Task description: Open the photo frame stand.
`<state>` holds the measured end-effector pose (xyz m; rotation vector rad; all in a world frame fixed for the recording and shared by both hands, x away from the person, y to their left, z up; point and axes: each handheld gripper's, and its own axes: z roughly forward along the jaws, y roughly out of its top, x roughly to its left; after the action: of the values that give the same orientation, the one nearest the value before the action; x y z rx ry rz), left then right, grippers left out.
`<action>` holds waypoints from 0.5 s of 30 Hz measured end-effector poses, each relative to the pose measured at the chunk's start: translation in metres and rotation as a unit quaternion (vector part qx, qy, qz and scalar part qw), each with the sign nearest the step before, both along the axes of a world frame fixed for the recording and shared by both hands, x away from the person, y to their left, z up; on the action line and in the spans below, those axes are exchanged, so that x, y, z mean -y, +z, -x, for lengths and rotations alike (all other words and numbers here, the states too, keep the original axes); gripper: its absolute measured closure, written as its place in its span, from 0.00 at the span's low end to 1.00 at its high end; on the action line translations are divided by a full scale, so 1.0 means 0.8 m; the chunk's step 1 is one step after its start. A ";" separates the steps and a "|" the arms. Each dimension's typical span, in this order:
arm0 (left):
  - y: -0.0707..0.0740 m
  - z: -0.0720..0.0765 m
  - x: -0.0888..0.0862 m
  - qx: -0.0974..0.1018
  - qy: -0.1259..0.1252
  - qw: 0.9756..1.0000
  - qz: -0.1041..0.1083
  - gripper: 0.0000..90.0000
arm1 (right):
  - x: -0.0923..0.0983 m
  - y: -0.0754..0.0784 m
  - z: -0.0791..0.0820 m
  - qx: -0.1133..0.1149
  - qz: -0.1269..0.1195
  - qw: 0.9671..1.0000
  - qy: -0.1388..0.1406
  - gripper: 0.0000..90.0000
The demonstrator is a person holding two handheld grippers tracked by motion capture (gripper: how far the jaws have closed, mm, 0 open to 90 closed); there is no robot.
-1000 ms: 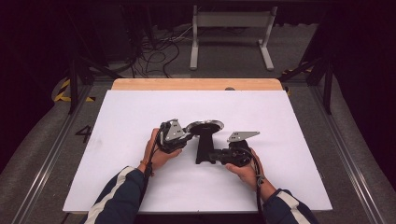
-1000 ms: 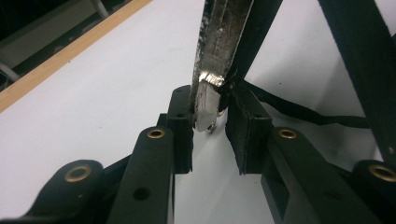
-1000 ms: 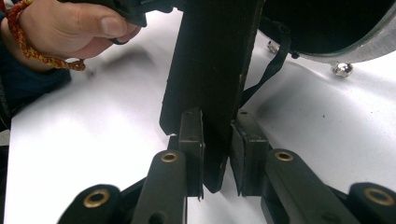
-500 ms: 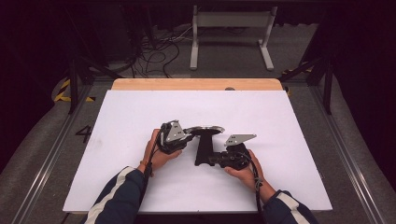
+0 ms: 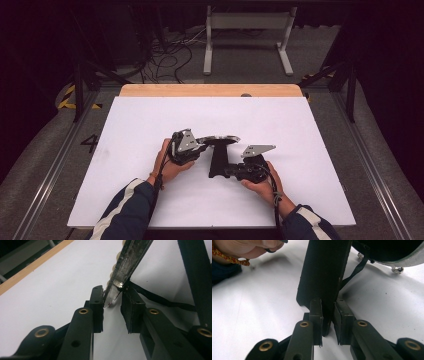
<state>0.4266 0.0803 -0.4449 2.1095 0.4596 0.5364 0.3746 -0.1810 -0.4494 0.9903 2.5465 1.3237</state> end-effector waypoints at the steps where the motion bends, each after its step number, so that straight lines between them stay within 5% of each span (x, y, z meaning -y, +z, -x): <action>1: 0.000 0.000 0.000 -0.001 0.000 1.000 0.000 0.80 | 0.000 0.000 0.000 0.001 0.001 1.000 0.000 0.88; 15: 0.008 0.003 -0.008 -0.007 -0.008 1.000 0.026 0.72 | 0.007 0.012 0.013 0.039 0.011 0.999 -0.010 0.85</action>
<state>0.4242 0.0865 -0.4385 2.0667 0.4596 0.4955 0.3645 -0.1866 -0.4396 0.9385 2.4830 1.2998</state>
